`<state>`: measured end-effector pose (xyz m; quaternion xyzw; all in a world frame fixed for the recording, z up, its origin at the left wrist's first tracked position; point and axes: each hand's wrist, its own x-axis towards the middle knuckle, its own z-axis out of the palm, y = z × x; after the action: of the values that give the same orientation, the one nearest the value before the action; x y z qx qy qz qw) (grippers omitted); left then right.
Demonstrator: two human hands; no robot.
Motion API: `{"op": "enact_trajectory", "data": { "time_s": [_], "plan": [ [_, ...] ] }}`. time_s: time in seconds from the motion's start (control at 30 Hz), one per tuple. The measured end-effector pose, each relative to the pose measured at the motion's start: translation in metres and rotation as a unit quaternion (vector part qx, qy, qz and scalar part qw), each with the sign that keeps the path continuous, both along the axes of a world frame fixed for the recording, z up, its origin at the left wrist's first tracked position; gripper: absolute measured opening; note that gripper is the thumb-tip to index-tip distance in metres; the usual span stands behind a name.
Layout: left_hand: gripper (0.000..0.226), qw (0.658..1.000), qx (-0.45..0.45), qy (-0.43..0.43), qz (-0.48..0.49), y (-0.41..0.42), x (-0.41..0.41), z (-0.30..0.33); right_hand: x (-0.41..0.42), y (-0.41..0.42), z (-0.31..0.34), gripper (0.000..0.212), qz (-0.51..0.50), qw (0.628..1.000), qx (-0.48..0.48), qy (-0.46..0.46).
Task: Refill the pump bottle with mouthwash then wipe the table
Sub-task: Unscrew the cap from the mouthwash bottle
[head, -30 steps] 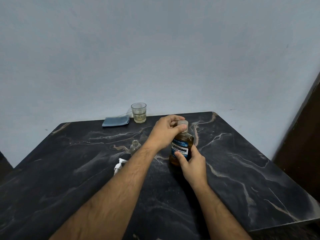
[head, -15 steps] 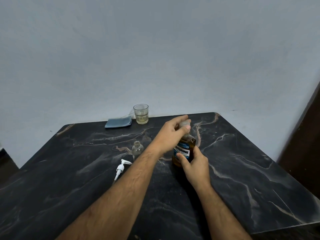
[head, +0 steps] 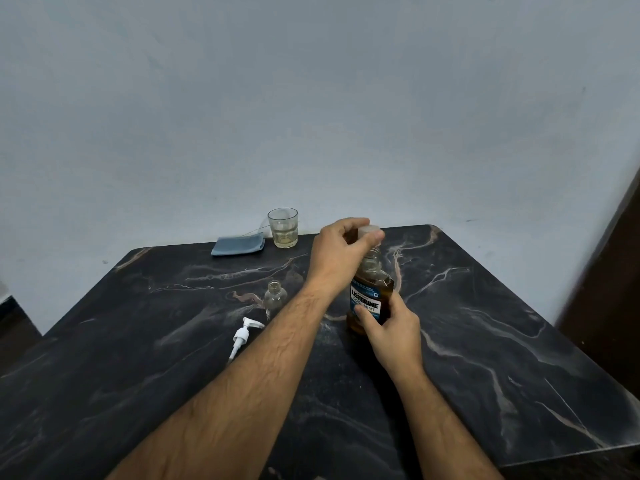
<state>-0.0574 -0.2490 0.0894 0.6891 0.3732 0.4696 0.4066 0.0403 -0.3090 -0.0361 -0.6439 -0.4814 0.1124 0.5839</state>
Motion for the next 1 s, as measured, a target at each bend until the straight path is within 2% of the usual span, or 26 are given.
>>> {"op": "enact_trajectory", "data": {
  "time_s": [0.27, 0.4, 0.5, 0.63, 1.0],
  "plan": [
    [0.051, 0.993, -0.020, 0.054, 0.100, 0.005, -0.022, -0.022, 0.003, -0.002, 0.002, 0.036, -0.029, 1.000, 0.003, -0.005],
    [0.039, 0.986, -0.062, 0.061, 0.140, 0.004, -0.024, -0.048, 0.008, -0.001, 0.002, 0.034, -0.062, 0.998, 0.003, 0.005],
    [0.028, 0.983, -0.085, 0.092, 0.136, 0.005, -0.018, -0.064, 0.013, -0.003, 0.001, 0.033, -0.077, 0.997, -0.002, 0.014],
    [0.028, 0.978, -0.090, 0.147, 0.121, 0.014, -0.012, -0.081, 0.011, -0.006, 0.003, 0.026, -0.096, 0.995, 0.002, 0.034],
    [0.048, 0.938, -0.035, 0.316, 0.135, 0.045, 0.009, -0.106, 0.010, -0.005, 0.002, 0.023, -0.098, 0.994, 0.015, 0.034]
  ]
}}
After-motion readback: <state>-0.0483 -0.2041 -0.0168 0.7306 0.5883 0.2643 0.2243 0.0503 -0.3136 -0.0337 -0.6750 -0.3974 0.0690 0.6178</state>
